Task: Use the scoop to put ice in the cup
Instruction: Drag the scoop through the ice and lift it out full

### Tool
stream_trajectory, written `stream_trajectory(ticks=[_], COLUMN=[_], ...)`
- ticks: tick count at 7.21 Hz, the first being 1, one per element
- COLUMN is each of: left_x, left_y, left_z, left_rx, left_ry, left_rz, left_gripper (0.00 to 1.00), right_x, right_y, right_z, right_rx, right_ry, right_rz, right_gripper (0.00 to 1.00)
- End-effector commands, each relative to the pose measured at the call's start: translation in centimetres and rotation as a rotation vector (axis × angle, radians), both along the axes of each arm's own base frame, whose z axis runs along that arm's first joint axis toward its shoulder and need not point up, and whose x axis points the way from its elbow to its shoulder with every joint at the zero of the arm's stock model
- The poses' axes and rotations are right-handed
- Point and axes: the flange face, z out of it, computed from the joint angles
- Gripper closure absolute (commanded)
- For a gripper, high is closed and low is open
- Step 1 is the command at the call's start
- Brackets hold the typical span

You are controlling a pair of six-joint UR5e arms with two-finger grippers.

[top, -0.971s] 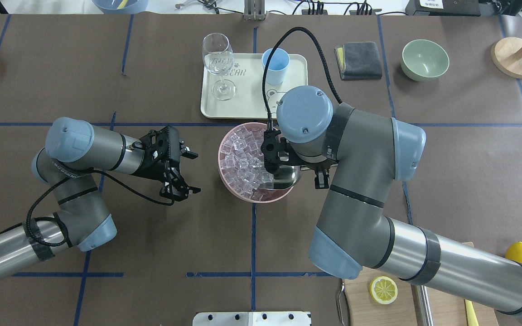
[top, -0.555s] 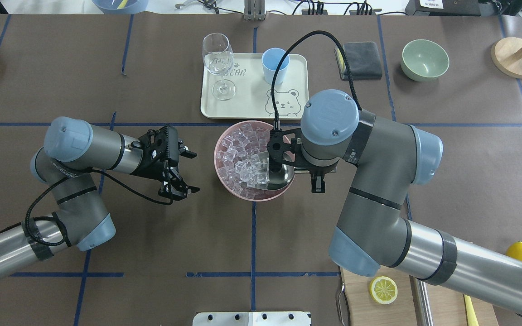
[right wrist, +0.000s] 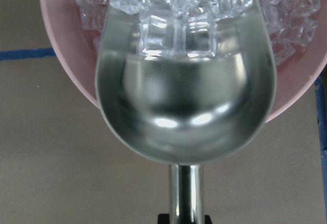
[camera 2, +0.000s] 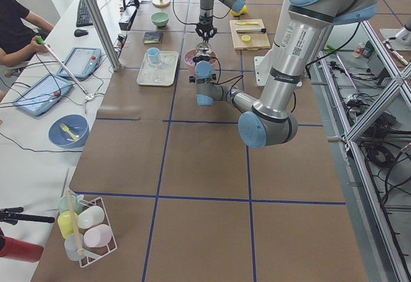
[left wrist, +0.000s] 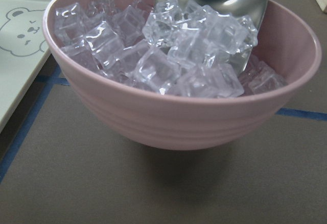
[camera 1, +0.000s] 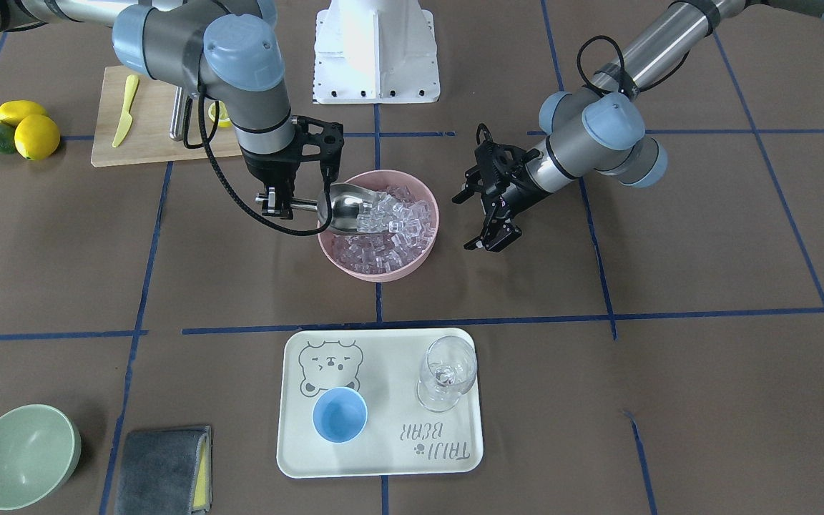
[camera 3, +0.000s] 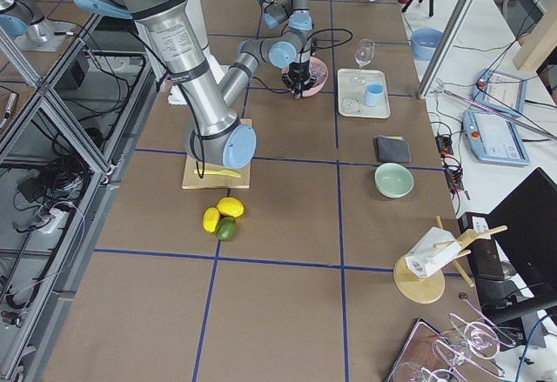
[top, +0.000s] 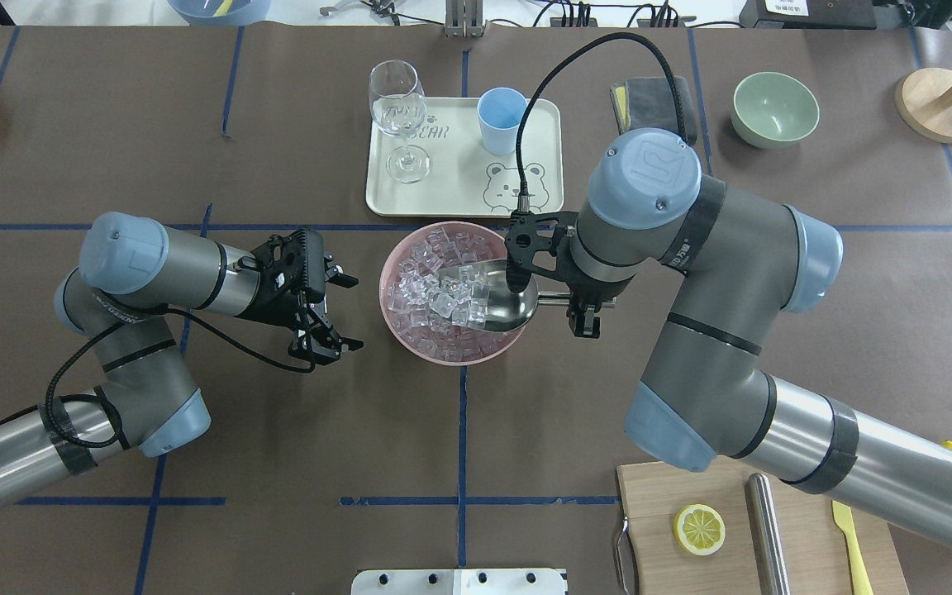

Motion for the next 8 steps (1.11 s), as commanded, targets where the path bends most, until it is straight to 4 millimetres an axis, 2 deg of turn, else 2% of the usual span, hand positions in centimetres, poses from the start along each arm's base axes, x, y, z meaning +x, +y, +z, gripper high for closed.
stream_trajectory(ticks=[1,3,5,6,8], left_x=[-0.4,-0.5,-0.9,-1.7,-4.2], left_y=[-0.4,-0.5,-0.9,-1.4,-2.8], left_z=[0.1,0.2,0.2,0.8,2.2], left_rx=[-0.001,-0.004,-0.011,-0.018,-0.035], left_ry=[-0.002,-0.005,-0.01,-0.018,-0.031], left_rz=[-0.007,-0.01,-0.012,-0.022,-0.047], left_gripper=[0.0,0.0,0.0,0.0,0.0], right_x=[1.3,2.7,6.6,7.8,8.5], right_y=[-0.4,-1.4,-4.1,-4.7,-4.9], right_z=[1.7,1.7,1.1,0.3,-0.6], right_rx=[-0.002,-0.034,-0.111,-0.134,-0.176], right_ry=[-0.087,-0.118,-0.187,-0.243,-0.29], right_rz=[-0.007,-0.015,-0.014,0.024,0.087], right_gripper=[1.0,1.0,1.0,1.0,1.0])
